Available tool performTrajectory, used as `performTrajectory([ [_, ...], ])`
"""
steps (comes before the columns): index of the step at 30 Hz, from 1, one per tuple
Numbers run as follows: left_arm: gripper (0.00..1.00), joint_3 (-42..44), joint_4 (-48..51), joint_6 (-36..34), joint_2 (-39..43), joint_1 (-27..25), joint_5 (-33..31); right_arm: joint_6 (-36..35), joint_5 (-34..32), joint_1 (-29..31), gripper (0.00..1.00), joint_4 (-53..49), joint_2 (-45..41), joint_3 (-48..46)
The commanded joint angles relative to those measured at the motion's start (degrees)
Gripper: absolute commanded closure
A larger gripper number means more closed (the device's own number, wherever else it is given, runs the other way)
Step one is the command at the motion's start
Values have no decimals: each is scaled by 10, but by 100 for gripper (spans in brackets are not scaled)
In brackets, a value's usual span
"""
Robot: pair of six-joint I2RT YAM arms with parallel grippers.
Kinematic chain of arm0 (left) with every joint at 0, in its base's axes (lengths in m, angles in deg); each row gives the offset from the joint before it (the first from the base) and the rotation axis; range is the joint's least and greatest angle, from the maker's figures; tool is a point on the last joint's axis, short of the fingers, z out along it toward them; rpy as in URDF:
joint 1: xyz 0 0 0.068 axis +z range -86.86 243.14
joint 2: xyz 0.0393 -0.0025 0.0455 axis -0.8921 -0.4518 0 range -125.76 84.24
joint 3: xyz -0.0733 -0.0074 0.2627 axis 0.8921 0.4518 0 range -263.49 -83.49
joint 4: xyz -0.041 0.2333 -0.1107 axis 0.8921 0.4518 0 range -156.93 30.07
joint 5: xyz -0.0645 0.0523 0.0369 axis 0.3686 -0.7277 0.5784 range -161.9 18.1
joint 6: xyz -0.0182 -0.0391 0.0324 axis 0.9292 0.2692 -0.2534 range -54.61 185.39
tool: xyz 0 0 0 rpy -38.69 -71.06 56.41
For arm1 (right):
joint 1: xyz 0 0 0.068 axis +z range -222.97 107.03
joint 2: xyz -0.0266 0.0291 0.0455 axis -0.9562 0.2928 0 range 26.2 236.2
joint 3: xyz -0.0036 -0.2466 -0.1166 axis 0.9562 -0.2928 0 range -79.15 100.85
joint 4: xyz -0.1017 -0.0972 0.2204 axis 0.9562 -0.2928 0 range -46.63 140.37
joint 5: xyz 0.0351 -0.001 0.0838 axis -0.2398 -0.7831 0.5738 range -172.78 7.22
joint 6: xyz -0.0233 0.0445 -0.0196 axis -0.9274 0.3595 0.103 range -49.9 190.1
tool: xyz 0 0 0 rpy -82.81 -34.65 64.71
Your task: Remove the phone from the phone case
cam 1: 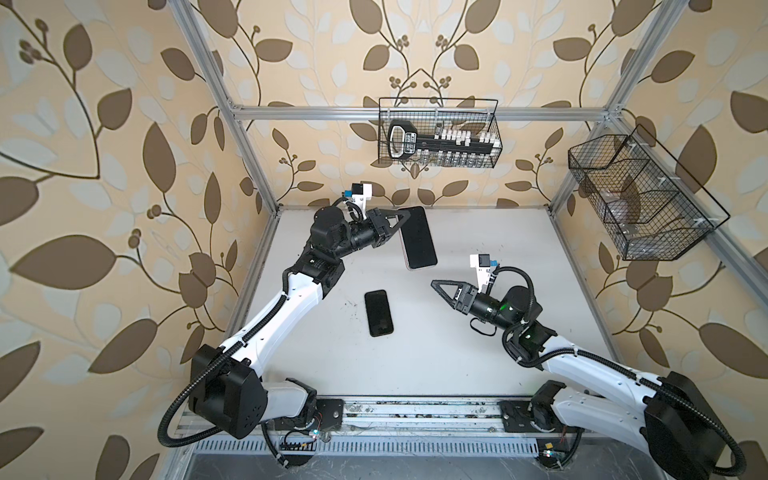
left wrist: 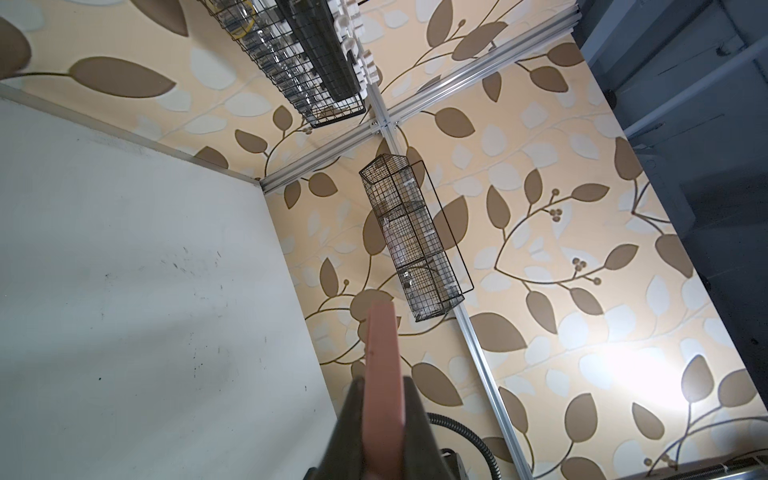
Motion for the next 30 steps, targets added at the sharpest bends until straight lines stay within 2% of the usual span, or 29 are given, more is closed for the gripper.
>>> performTrajectory([
  [1, 100, -1, -57, 22, 36, 0, -14, 4, 6, 9, 42, 50, 3, 25],
  [16, 100, 28, -115, 68, 25, 0, -12, 1, 4, 14, 42, 79, 36, 71],
  [30, 100, 29, -121, 75, 28, 0, -11, 4, 3, 8, 42, 91, 43, 72],
])
